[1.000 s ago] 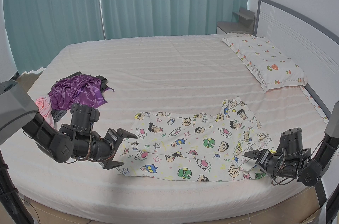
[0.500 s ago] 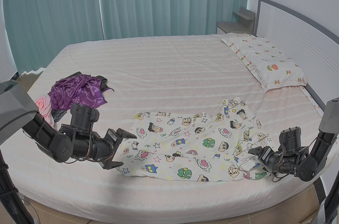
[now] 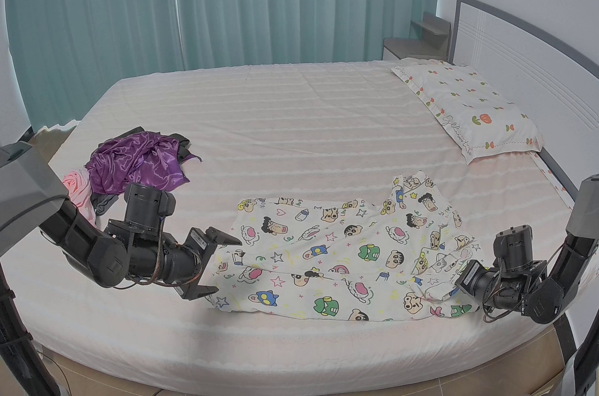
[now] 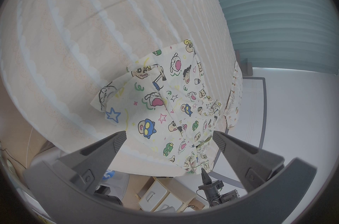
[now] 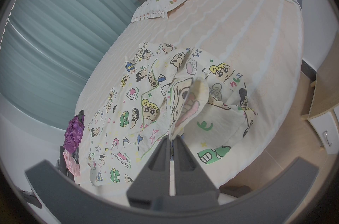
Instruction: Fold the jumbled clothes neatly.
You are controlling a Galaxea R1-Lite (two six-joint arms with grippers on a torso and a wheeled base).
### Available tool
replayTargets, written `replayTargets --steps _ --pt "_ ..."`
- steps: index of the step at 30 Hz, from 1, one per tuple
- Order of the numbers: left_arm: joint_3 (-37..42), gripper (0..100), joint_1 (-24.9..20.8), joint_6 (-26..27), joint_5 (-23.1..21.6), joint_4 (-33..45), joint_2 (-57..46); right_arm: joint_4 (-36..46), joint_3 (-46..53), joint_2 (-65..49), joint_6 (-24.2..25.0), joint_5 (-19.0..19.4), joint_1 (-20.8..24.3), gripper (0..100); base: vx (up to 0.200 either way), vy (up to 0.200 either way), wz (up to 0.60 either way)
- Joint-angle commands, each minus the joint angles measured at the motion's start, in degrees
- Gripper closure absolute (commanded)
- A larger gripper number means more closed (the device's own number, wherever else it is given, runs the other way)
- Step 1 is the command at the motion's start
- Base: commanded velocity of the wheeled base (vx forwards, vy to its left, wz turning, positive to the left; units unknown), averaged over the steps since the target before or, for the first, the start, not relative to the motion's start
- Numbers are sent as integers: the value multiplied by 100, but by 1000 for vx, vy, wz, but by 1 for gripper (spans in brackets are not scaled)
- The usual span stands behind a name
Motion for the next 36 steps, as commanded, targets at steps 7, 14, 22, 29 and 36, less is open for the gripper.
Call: replayTargets --steps 7,14,22,29,36 --pt "-1 0 -1 -2 1 -4 3 33 306 -569 -398 -472 470 100 0 0 0" --pt "-1 0 -1 -2 10 -4 3 41 491 -534 -925 -753 514 100 0 0 0" --pt "8 0 -1 -2 1 -4 3 41 666 -376 -1215 -771 699 100 0 0 0" --pt "8 0 -1 -2 10 -4 3 33 1027 -429 -1364 -806 1006 0 0 0 0" --pt "8 0 -10 -2 10 -4 11 -3 983 -473 -1602 -964 690 0 0 0 0"
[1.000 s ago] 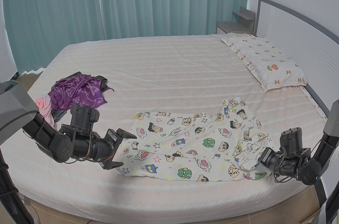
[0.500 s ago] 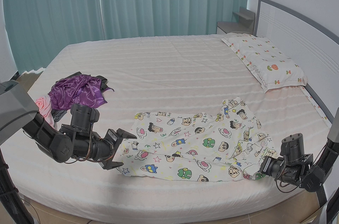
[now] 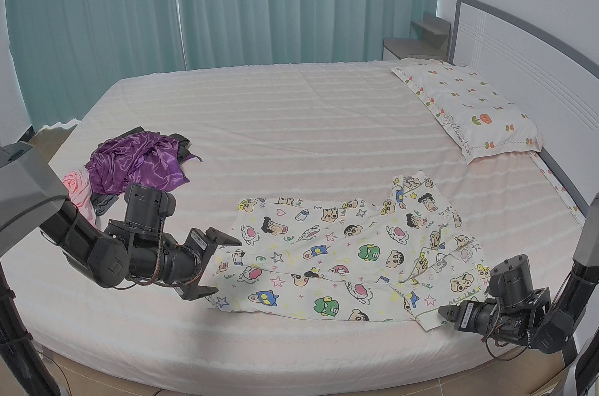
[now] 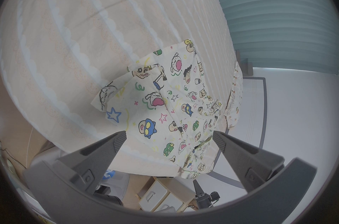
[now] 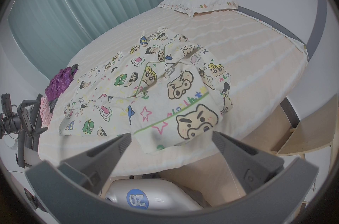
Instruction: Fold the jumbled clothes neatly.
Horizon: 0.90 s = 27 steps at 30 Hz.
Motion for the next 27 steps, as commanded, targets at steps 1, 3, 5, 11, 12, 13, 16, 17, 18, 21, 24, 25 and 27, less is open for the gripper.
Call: replayTargets --steps 1,3,5,11,12,13,16,17,18,21,24,25,27 --pt "-2 0 5 -2 1 -4 7 -42 -35 -100 -133 -54 -324 0 0 0 0" --pt "-2 0 5 -2 1 -4 7 -42 -62 -162 -274 -36 -579 0 0 0 0" --pt "-2 0 5 -2 1 -4 7 -50 -106 -144 -379 17 -764 0 0 0 0" --pt "-2 0 5 -2 1 -4 7 -86 -317 49 -511 1019 -1511 0 0 0 0" --pt "-2 0 -4 -2 1 -4 7 -77 -325 93 -520 1335 -1608 0 0 0 0" --pt "-2 0 5 -2 1 -4 7 -86 -334 155 -520 1467 -1643 0 0 0 0" --pt "-11 0 -4 -2 1 -4 15 -94 -413 304 -520 1564 -1704 0 0 0 0" --pt "-11 0 -4 -2 1 -4 42 -138 -492 454 -511 1590 -1766 0 0 0 0" --pt "-11 0 -4 -2 1 -4 42 -156 -501 489 -520 1590 -1783 0 0 0 0" --pt "-11 0 -4 -2 1 -4 42 -428 -519 682 -529 1616 -1863 0 0 0 0" --pt "-11 0 -4 7 1 -4 42 -657 -484 814 -529 1616 -1863 100 0 0 0" --pt "-11 0 -4 7 1 -4 42 -824 -457 876 -529 1599 -1863 100 0 0 0" --pt "-11 0 -4 -2 1 -4 42 -894 -413 840 -529 1590 -1863 100 0 0 0"
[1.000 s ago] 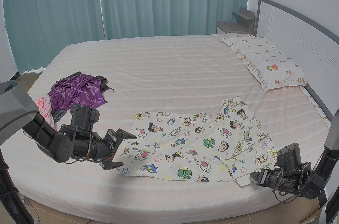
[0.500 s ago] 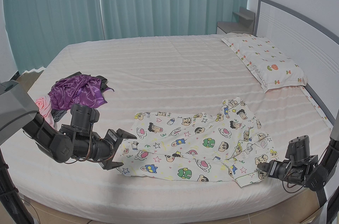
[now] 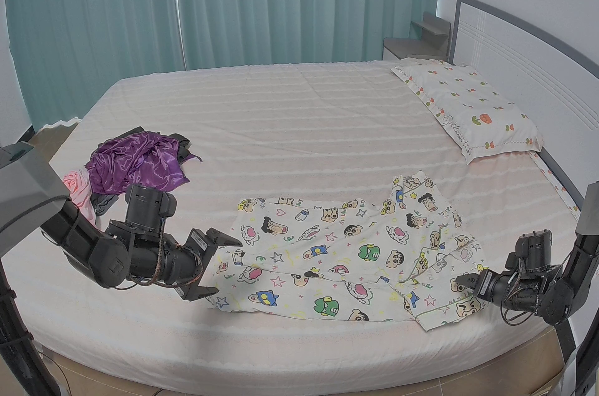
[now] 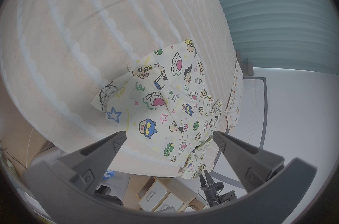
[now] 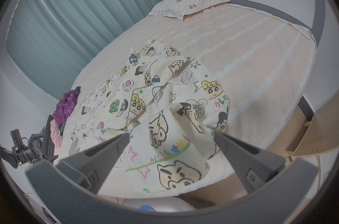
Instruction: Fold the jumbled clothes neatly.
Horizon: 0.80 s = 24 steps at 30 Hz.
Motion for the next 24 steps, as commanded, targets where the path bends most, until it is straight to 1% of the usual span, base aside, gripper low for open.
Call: replayTargets --steps 1,8,11,14,23,24 --pt "0 0 -1 -3 -1 -4 14 -70 89 185 -2 -18 -22 100 0 0 0" --pt "9 0 -1 -3 -1 -4 14 -61 141 185 -11 -62 -31 100 0 0 0" --pt "9 0 -1 -3 -1 -4 14 -52 185 176 -37 -194 -31 100 0 0 0" --pt "9 0 -1 -3 -1 -4 14 -52 238 194 -178 -326 -31 100 0 0 0" --pt "9 0 -1 -3 -1 -4 14 -79 220 343 -204 -317 -13 100 0 0 0" --pt "9 0 -1 5 -1 -4 14 -96 229 361 -204 -317 -13 0 0 0 0"
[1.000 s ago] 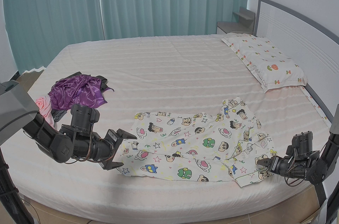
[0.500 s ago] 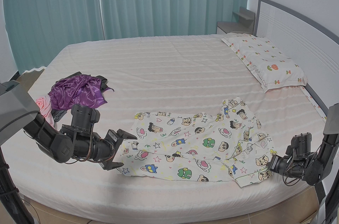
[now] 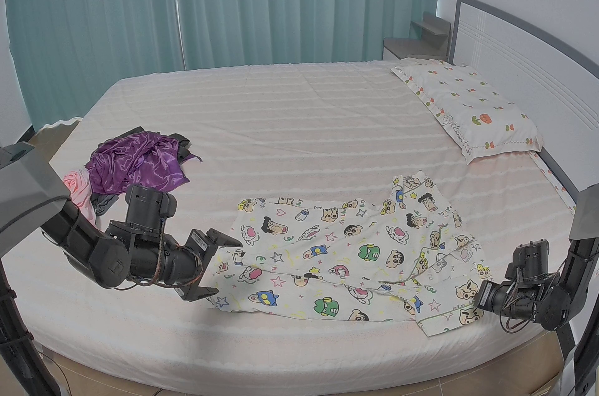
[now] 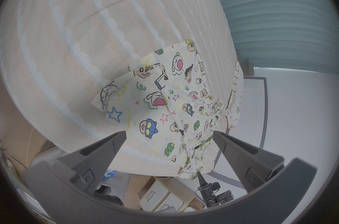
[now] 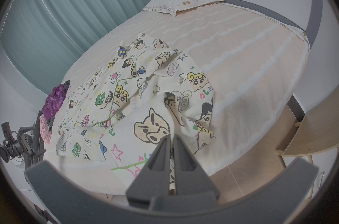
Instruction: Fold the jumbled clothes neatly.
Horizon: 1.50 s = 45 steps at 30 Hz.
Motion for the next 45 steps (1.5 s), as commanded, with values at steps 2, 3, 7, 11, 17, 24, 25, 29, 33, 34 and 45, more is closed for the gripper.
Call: replayTargets --steps 2,3,7,11,17,24,25,29,33,34,45 --pt "0 0 -1 -2 1 -4 9 -48 12 70 -3 22 -16 0 0 0 0" --pt "0 0 -1 7 1 -4 9 -48 12 52 -3 22 -25 0 0 0 0" --pt "0 0 -1 -2 1 -4 9 -461 38 -115 -12 58 -183 0 0 0 0" --pt "-9 0 -1 7 1 -4 9 -637 38 -220 -47 172 -341 0 0 0 0" --pt "0 0 -10 -2 -7 -4 9 -672 -243 123 -1102 1798 -1018 0 0 0 0" --pt "0 0 -19 -2 -7 -4 9 -646 -683 905 -2157 2932 -1651 0 0 0 0" --pt "0 0 -19 -2 -7 -4 9 -646 -692 931 -2157 2932 -1651 0 0 0 0" --pt "9 0 -19 -2 -7 -4 9 -663 -876 1230 -2306 3248 -1765 0 0 0 0" --pt "9 0 -19 -2 -7 -4 18 -663 -920 1239 -2306 3731 -1791 0 0 0 0" --pt "9 0 -19 -2 -7 -4 18 -663 -920 1239 -2306 3854 -1800 0 0 0 0" --pt "9 0 -19 -2 -7 -4 18 -646 -1061 1450 -2315 4153 -1809 100 0 0 0"
